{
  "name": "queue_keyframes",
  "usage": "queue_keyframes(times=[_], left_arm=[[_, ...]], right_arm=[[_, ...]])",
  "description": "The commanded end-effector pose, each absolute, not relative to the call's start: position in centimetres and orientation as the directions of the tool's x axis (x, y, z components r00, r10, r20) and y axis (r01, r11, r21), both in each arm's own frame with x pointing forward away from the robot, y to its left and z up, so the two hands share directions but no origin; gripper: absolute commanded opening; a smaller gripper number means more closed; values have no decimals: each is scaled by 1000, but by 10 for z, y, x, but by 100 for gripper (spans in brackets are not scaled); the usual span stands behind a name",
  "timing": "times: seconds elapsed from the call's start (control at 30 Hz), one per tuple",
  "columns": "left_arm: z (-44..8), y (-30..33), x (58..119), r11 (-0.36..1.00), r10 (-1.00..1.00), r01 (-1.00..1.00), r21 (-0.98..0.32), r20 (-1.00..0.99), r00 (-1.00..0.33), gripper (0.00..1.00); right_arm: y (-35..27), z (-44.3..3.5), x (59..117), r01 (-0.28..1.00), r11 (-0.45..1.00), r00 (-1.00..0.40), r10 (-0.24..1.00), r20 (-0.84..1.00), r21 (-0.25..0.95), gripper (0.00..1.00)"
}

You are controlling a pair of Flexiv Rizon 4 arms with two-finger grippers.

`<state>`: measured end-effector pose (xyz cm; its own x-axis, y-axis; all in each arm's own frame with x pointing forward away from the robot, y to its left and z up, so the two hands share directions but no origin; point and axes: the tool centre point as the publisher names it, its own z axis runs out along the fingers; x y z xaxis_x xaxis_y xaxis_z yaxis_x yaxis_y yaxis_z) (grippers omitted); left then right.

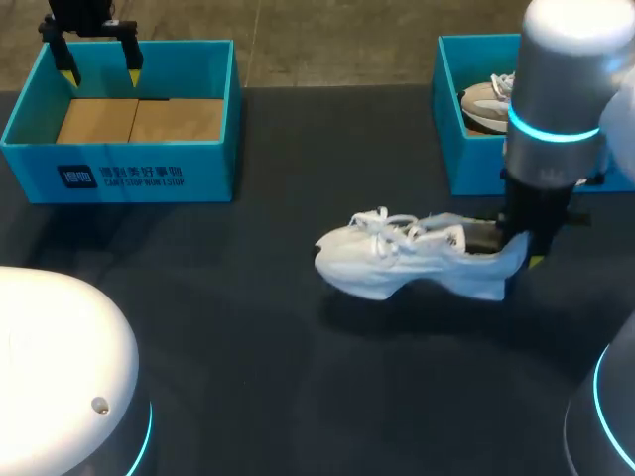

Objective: Take the shoe out of the shoebox, open the shoe tongue, remove and reinsert the insole, then place the shoe into the shoebox

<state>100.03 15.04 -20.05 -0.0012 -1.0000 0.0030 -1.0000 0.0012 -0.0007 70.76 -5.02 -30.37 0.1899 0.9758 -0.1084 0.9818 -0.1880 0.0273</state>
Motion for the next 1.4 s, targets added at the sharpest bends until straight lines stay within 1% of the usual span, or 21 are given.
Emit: queue_keyframes(times=[0.03,0.23,0.43,0.63,1.0,1.4], left_arm=[[-200,150,1000,1,-1000,-1000,0,2,-1,100],[-200,150,1000,1,-1000,-1000,0,2,-1,100],[-200,150,1000,1,-1000,-1000,0,2,-1,100],[-200,150,1000,1,-1000,-1000,0,2,-1,100],[-200,150,1000,1,-1000,-1000,0,2,-1,100],[-200,150,1000,1,-1000,-1000,0,2,-1,100]], right_arm=[[-32,-322,708,982,-185,187,974,-124,26,0],[-16,-340,702,985,-173,175,972,-157,30,0],[-6,-354,699,988,-152,151,974,-169,6,0],[2,-370,694,987,-162,159,977,-143,-12,0],[18,-387,684,983,-180,175,979,-106,-39,0],[33,-393,678,983,-181,177,980,-85,-40,0]])
